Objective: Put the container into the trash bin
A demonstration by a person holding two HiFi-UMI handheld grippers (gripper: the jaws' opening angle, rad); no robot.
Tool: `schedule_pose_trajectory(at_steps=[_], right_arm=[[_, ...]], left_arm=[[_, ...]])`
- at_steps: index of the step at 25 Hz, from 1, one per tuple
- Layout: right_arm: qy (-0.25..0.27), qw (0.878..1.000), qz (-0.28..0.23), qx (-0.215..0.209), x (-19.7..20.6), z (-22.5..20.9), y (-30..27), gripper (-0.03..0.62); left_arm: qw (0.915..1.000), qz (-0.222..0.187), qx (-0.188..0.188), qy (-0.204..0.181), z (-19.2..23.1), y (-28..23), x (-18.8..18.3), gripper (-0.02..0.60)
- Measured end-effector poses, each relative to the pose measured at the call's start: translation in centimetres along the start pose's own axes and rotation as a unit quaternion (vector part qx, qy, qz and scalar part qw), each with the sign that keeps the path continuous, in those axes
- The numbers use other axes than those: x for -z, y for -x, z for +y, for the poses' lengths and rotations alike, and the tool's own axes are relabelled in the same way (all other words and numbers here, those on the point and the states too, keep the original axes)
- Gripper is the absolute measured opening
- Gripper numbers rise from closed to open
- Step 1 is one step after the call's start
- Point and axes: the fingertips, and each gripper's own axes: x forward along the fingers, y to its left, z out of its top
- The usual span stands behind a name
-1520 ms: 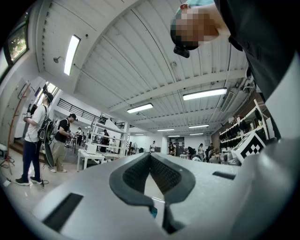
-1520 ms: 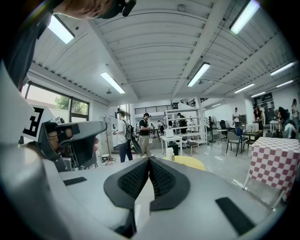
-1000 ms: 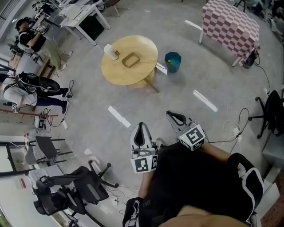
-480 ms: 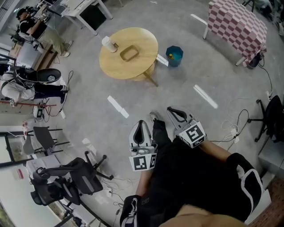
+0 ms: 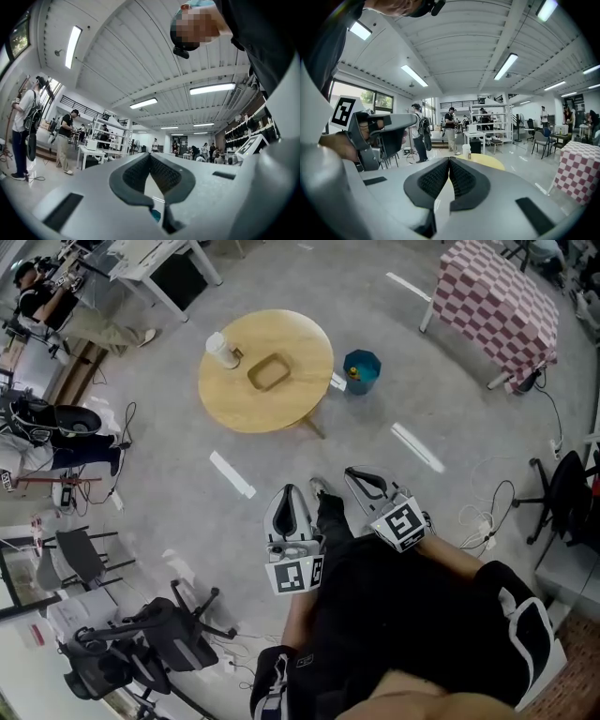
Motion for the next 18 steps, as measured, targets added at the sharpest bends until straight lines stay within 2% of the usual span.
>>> schedule_pose_trajectory(at_steps=[8, 14, 18], right_arm=[[0.016, 1.0, 0.014, -0.006, -3.7, -2.4, -12.2, 0.026], [0.033, 0.999, 0.031, -0.007, -4.3, -3.8, -19.7, 0.026], [0.039, 0.998, 0.055, -0.006, -3.8, -4.6, -22.9, 0.026]], left_arm=[[0.9999, 0.005, 0.001, 0.013, 10.0, -7.9, -1.0, 0.009], [0.9999, 0.009, 0.009, 0.007, 15.9, -11.8, -0.4, 0.009], [0.9998, 0.01, 0.005, 0.017, 18.4, -13.2, 0.1, 0.009]])
